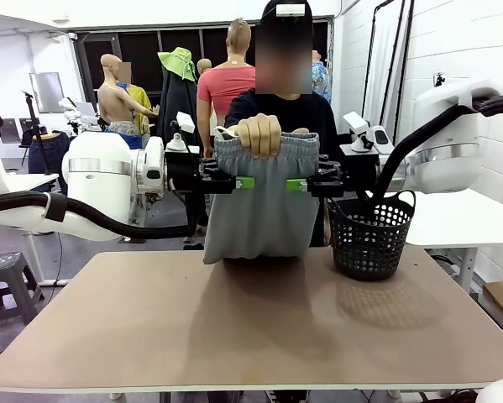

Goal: Fold the training pants.
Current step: Grab both ends of the Training pants handed by a person.

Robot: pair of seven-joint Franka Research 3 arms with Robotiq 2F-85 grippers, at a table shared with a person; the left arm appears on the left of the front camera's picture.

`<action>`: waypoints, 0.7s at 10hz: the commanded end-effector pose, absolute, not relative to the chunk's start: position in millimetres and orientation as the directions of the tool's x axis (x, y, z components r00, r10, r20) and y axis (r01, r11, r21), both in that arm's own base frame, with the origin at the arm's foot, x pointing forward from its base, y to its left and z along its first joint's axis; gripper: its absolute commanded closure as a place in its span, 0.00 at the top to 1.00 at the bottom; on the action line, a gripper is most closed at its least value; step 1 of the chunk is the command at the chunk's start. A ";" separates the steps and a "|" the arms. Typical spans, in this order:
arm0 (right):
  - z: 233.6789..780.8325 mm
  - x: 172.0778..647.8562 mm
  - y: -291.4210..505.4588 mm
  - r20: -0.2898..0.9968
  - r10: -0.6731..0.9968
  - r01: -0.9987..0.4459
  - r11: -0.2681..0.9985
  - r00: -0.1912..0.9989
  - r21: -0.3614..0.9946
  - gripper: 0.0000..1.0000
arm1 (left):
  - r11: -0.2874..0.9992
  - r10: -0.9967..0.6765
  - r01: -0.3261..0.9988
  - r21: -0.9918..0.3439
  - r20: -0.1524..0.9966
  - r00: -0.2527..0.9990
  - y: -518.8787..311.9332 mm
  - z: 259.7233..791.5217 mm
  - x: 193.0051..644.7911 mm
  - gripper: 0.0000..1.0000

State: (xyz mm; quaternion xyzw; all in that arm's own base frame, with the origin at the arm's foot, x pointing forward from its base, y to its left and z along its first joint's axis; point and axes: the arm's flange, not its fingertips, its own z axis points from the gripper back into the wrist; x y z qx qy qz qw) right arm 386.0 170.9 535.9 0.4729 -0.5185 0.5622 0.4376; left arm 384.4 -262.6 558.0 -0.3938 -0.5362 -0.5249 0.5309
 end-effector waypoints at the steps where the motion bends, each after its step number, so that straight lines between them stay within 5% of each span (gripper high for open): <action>1: 538.2 394.6 186.8 0.993 -0.012 -0.989 -0.092 -0.120 -0.120 0.23 | 0.144 -0.099 0.976 0.161 0.984 -0.148 -261.6 552.9 386.4 0.42; 2: 537.3 395.4 189.3 0.995 -0.010 -0.991 -0.088 -0.100 -0.100 0.06 | 0.138 -0.087 0.979 0.152 0.986 -0.140 -261.6 551.3 386.8 0.22; 3: 536.8 396.6 190.1 0.995 -0.021 -0.991 -0.097 -0.094 -0.096 0.00 | 0.133 -0.069 0.980 0.150 0.988 -0.142 -260.6 550.7 388.7 0.02; 7: 535.4 396.7 183.5 0.996 -0.035 -0.993 -0.082 -0.087 -0.089 0.00 | 0.102 -0.055 0.989 0.109 0.993 -0.104 -258.6 546.3 393.7 0.00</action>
